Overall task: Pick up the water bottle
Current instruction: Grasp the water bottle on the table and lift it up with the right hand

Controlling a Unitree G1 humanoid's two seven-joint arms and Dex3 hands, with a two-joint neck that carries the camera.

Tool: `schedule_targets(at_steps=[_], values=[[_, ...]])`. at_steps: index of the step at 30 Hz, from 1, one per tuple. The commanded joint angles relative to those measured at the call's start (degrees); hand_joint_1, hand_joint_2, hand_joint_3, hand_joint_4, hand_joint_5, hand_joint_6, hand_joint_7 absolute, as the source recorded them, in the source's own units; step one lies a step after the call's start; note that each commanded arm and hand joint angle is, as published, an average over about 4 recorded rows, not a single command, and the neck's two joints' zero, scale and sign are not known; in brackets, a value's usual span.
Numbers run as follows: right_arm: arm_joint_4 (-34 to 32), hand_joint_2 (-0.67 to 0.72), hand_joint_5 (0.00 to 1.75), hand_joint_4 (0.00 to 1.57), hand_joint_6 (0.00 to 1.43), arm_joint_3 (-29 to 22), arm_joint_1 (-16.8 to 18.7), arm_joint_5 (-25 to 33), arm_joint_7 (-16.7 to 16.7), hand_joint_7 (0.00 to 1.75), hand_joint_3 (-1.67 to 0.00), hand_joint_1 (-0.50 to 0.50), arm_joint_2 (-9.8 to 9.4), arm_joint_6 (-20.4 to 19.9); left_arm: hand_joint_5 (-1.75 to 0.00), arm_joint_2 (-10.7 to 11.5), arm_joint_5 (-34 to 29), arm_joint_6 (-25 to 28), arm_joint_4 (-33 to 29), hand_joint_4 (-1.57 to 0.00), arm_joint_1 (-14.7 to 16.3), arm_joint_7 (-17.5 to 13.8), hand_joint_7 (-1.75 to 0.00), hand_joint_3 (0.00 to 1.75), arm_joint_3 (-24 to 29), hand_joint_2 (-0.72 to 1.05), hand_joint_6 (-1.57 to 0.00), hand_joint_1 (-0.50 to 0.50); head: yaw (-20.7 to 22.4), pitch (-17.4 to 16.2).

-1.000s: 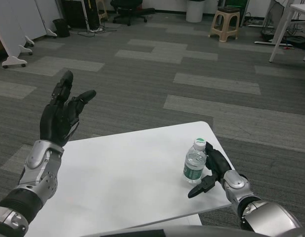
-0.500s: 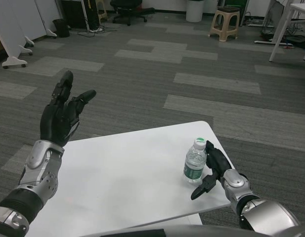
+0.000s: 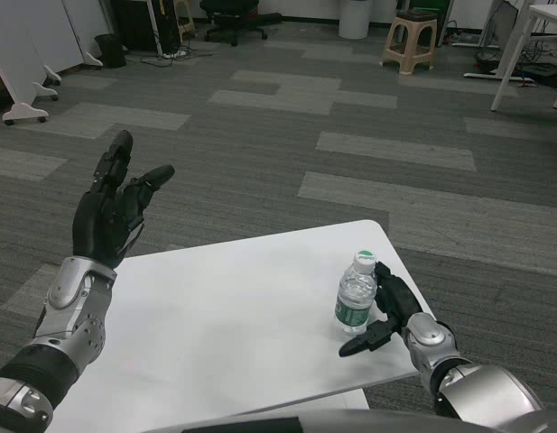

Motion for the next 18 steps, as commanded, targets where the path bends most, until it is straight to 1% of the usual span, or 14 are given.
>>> schedule_targets(at_steps=[1,2,3,5,6,9,12,13,16,18], values=[[0.53,-0.38,0.0,0.0,0.0,0.16,-1.68,0.06,-0.19,0.0,-0.67,-0.33,0.22,-0.23,-0.92,0.01,-0.08,-0.13,0.63,0.0,-1.21,-0.01,0.0,0.37,0.03,1.05,0.0,-0.49,0.14,-0.03],[0.58,-0.4,0.0,0.0,0.0,0.25,-1.77,0.06,-0.19,0.0,-0.71,-0.31,0.2,-0.23,-0.92,0.01,-0.1,-0.13,0.68,0.0,-1.23,-0.01,0.0,0.35,0.05,1.05,0.0,-0.5,0.16,-0.04],[0.62,-0.45,0.0,0.0,0.0,0.34,-1.86,0.06,-0.19,0.02,-0.79,-0.27,0.18,-0.23,-0.92,0.01,-0.13,-0.13,0.72,0.0,-1.26,-0.01,0.0,0.35,0.07,1.05,0.0,-0.5,0.17,-0.05],[0.66,-0.51,0.02,0.01,0.0,0.51,-2.03,0.06,-0.28,0.05,-0.93,-0.23,0.18,-0.23,-0.92,0.01,-0.17,-0.13,0.72,0.0,-1.3,-0.01,0.0,0.35,0.07,1.05,0.0,-0.5,0.23,-0.1],[0.69,-0.54,0.12,0.09,0.04,0.67,-2.1,0.06,-0.39,0.1,-1.01,-0.21,0.18,-0.2,-0.92,0.01,-0.17,-0.13,0.74,0.0,-1.3,-0.01,0.0,0.35,0.09,1.05,0.0,-0.5,0.29,-0.1],[0.8,-0.54,0.44,0.34,0.17,1.13,-2.34,0.06,-0.76,0.21,-1.15,-0.21,0.18,-0.14,-0.92,0.01,-0.17,-0.13,0.81,0.0,-1.3,-0.01,0.0,0.35,0.2,1.05,0.0,-0.5,0.41,-0.06],[0.86,-0.54,0.8,0.59,0.37,1.55,-2.6,0.01,-0.96,0.33,-1.25,-0.21,0.22,-0.14,-0.92,0.01,-0.17,-0.13,0.77,0.0,-1.3,-0.01,0.0,0.35,0.34,1.05,0.0,-0.5,0.53,-0.03],[0.88,-0.54,0.97,0.66,0.47,1.66,-2.65,-0.03,-0.98,0.44,-1.29,-0.2,0.22,-0.14,-0.92,0.01,-0.17,-0.13,0.77,0.0,-1.3,-0.01,0.0,0.35,0.38,1.05,0.0,-0.5,0.54,-0.03],[0.86,-0.54,1.21,0.66,0.61,1.88,-2.71,-0.12,-1.05,0.66,-1.35,-0.19,0.24,-0.14,-0.92,-0.06,-0.17,-0.13,0.81,0.0,-1.36,-0.01,0.0,0.35,0.49,1.05,0.0,-0.5,0.54,-0.04],[0.84,-0.54,1.31,0.64,0.67,2.01,-2.74,-0.12,-1.07,0.84,-1.39,-0.19,0.22,-0.18,-0.92,-0.08,-0.17,-0.13,0.81,0.0,-1.34,-0.01,0.0,0.35,0.51,1.05,0.0,-0.49,0.46,-0.03]])
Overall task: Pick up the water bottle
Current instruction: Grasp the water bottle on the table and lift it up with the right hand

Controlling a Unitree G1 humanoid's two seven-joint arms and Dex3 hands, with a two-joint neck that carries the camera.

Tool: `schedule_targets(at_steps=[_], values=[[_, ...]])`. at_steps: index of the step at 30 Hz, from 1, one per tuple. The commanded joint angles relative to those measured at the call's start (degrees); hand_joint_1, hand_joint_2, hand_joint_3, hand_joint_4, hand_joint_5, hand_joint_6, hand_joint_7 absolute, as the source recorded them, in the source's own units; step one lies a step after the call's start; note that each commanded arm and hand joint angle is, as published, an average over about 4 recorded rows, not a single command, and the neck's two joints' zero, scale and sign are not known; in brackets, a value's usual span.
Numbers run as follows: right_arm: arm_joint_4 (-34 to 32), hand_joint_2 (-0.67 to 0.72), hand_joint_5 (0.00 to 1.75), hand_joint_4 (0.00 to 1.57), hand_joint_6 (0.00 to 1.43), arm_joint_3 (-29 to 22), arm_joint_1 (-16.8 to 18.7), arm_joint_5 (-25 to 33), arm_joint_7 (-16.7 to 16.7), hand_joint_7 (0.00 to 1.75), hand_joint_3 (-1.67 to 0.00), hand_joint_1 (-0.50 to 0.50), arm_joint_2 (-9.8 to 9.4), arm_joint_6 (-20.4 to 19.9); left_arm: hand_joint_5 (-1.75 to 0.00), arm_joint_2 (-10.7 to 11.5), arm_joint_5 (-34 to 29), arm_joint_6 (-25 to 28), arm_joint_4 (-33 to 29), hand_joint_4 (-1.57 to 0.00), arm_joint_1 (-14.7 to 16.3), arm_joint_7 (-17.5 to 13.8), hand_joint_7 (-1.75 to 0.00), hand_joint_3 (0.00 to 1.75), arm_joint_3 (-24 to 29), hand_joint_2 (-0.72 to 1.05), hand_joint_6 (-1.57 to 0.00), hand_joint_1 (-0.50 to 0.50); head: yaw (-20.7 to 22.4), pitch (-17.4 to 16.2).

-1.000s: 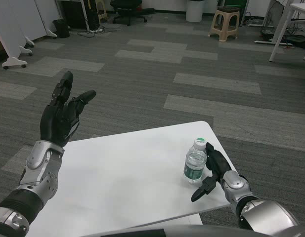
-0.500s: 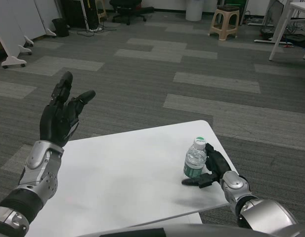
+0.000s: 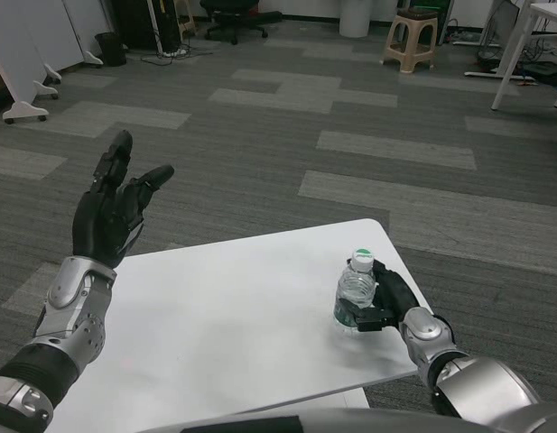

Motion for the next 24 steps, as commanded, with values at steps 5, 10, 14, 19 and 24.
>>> schedule_targets(at_steps=[5,10,14,19,24], values=[[-0.32,-0.54,1.45,0.61,0.74,1.36,-1.3,-0.2,-0.3,1.2,-1.39,-0.21,0.15,-0.14,-0.92,-0.08,-0.12,-0.13,0.41,0.0,-1.36,-0.01,0.0,0.35,0.49,1.05,0.0,-0.49,-0.12,0.03],[-1.17,-0.54,1.58,0.66,0.79,2.53,-1.3,-0.26,-0.3,1.45,-1.35,-0.18,-0.27,-0.14,-0.92,-0.08,-0.12,-0.22,0.34,0.0,-1.3,-0.01,0.0,0.35,0.49,1.05,0.0,-0.49,-0.14,0.21],[-2.14,-0.54,1.65,0.7,0.81,2.35,-1.21,-0.26,-0.21,1.54,-1.35,-0.2,-0.44,-0.14,-0.92,-0.08,-0.12,-0.22,0.34,0.0,-1.16,-0.01,0.0,0.35,0.49,1.05,0.0,-0.49,-0.19,0.27],[-3.5,-0.54,1.65,0.86,0.86,1.28,-1.1,-0.22,-0.23,1.61,-1.35,-0.18,-0.71,-0.16,-0.92,-0.17,-0.12,-0.22,0.05,0.0,-0.83,-0.01,0.0,0.35,0.41,1.05,0.0,-0.5,-0.14,0.4],[-5.22,-0.54,1.65,0.88,0.77,0.0,-0.68,-0.18,-0.3,1.54,-1.35,-0.17,-0.82,-0.23,-0.92,-0.17,-0.06,-0.22,-0.3,0.0,-0.42,-0.01,0.0,0.35,0.41,1.05,0.0,-0.5,-0.07,0.7]])
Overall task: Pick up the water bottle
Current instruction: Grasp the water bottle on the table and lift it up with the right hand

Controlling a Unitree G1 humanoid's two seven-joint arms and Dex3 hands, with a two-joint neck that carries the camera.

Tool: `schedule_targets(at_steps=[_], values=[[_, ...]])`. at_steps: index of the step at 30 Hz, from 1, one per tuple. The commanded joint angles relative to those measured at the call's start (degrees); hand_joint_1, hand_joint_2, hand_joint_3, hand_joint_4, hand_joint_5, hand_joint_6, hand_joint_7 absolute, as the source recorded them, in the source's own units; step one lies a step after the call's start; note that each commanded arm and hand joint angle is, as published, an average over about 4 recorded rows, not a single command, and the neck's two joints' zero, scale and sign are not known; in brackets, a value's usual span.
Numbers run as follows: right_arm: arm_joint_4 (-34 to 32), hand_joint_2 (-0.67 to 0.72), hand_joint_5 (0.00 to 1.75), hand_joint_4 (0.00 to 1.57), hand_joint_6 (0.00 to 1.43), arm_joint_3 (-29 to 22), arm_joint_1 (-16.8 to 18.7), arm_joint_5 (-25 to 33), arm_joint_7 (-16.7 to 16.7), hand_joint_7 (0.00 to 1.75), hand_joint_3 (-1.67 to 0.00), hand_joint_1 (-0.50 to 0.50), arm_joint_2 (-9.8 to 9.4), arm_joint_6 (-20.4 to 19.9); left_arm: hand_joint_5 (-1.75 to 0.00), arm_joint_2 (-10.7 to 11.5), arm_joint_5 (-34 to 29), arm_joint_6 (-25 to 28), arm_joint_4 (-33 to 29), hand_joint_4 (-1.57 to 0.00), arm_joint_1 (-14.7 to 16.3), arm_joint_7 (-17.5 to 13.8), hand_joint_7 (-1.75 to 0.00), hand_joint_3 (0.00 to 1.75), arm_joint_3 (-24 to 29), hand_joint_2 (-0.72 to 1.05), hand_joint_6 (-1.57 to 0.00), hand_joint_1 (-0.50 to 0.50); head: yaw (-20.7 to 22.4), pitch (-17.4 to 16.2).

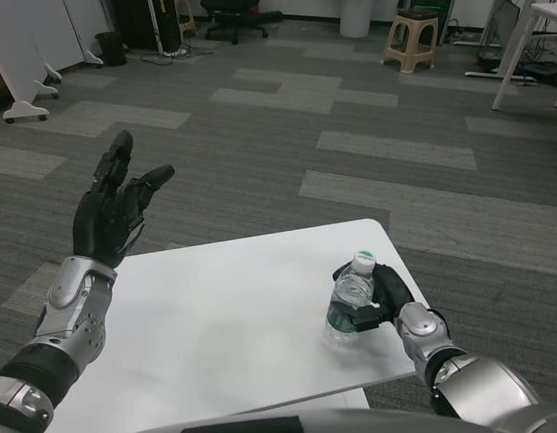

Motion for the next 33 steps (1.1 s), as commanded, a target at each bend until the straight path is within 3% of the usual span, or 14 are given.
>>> schedule_targets(at_steps=[1,13,19,33], values=[[-2.26,-0.54,1.65,0.87,0.76,-1.23,-0.59,0.13,0.02,1.54,-1.35,-0.17,-0.68,-0.33,-0.92,-0.08,-0.03,-0.22,-0.35,0.0,-0.37,-0.01,0.0,0.35,0.38,1.05,0.0,-0.5,0.06,0.2],[-7.32,-0.54,1.65,0.71,0.65,-1.01,-0.46,0.04,0.32,1.5,-1.35,-0.17,-1.38,-0.38,-0.95,-0.08,0.01,-0.22,-1.36,0.0,0.33,-0.01,0.0,0.35,0.38,1.05,0.0,-0.48,0.26,0.56],[-11.6,-0.54,1.65,0.61,0.59,-0.92,-0.48,0.04,1.64,1.54,-1.35,-0.17,-2.81,-0.27,-1.03,-0.08,0.23,-0.22,-1.98,0.0,0.9,-0.01,0.0,0.35,0.47,1.05,0.0,-0.49,0.28,0.71],[-15.18,-0.59,1.65,0.53,0.5,-1.18,-0.81,0.04,2.39,1.54,-1.43,-0.17,-4.46,-0.16,-1.03,-0.17,0.58,-0.22,-2.5,0.0,1.17,-0.01,0.0,0.35,0.56,1.05,0.0,-0.5,0.15,0.66]])
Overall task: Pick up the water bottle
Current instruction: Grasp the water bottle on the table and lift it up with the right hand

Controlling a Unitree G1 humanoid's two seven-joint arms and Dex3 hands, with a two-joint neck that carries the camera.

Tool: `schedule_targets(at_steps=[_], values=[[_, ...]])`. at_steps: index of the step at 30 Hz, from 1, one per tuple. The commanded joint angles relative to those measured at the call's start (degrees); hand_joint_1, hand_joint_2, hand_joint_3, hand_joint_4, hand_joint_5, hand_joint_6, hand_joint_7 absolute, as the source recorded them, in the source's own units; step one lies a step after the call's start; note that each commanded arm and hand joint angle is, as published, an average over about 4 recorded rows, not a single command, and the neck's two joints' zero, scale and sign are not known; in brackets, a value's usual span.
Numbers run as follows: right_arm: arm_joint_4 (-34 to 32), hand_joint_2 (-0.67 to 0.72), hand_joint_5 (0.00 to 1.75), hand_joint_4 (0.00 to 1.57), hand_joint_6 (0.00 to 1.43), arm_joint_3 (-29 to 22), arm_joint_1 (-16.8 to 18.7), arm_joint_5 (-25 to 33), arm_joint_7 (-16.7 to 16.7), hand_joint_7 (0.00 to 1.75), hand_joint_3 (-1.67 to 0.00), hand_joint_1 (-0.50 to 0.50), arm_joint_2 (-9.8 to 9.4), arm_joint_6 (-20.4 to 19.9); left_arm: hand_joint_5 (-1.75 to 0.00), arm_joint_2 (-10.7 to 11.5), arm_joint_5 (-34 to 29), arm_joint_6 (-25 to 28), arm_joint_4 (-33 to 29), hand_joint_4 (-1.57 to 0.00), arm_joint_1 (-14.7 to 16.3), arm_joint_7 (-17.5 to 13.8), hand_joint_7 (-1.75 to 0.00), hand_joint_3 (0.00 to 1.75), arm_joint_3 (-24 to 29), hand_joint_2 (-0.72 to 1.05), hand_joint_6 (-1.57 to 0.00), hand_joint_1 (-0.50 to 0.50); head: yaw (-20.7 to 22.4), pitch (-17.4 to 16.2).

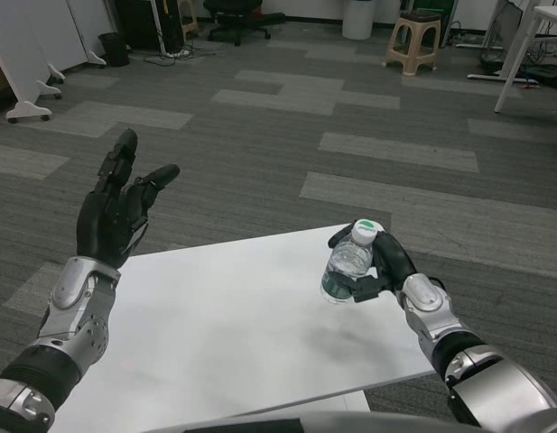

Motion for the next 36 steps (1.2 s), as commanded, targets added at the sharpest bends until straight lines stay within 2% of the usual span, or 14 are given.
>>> schedule_targets(at_steps=[1,10,19,23,25,36], values=[[-1.41,-0.57,1.65,0.52,0.49,-0.61,-1.18,0.28,0.1,1.54,-1.43,-0.17,-0.76,-0.35,-1.03,-0.05,0.46,-0.21,-0.37,0.0,0.38,-0.01,0.0,0.35,0.52,1.05,0.0,-0.5,-0.03,-0.05],[-3.14,-0.6,1.65,0.49,0.46,-0.7,-1.07,0.28,0.47,1.54,-1.43,-0.17,-0.76,-0.35,-1.03,-0.05,0.46,-0.21,-0.44,0.0,0.47,-0.01,0.0,0.35,0.52,1.05,0.0,-0.5,0.04,-0.01],[-7.84,-0.6,1.65,0.46,0.42,-1.1,-1.0,0.28,0.87,1.54,-1.43,-0.17,-1.0,-0.35,-1.03,-0.05,0.52,-0.21,-0.64,0.0,0.56,-0.01,0.0,0.35,0.68,1.05,0.0,-0.5,0.22,0.04],[-10.02,-0.6,1.65,0.46,0.4,-1.27,-0.94,0.3,1.02,1.57,-1.51,-0.19,-1.15,-0.35,-1.03,-0.05,0.5,-0.21,-0.66,0.0,0.56,-0.01,0.0,0.35,0.79,1.05,0.0,-0.5,0.28,-0.07],[-11.45,-0.6,1.65,0.45,0.4,-1.36,-0.87,0.35,1.04,1.54,-1.51,-0.17,-1.2,-0.33,-1.03,-0.05,0.52,-0.21,-0.66,0.0,0.54,0.01,0.0,0.35,0.85,1.05,0.0,-0.49,0.19,-0.12],[-19.03,-0.6,1.65,0.43,0.37,-1.03,-0.74,0.37,1.04,1.57,-1.51,-0.17,-1.29,-0.26,-1.03,0.03,0.59,-0.21,-0.59,0.0,0.38,0.03,0.0,0.35,0.98,1.05,0.0,-0.49,0.25,-0.17]])
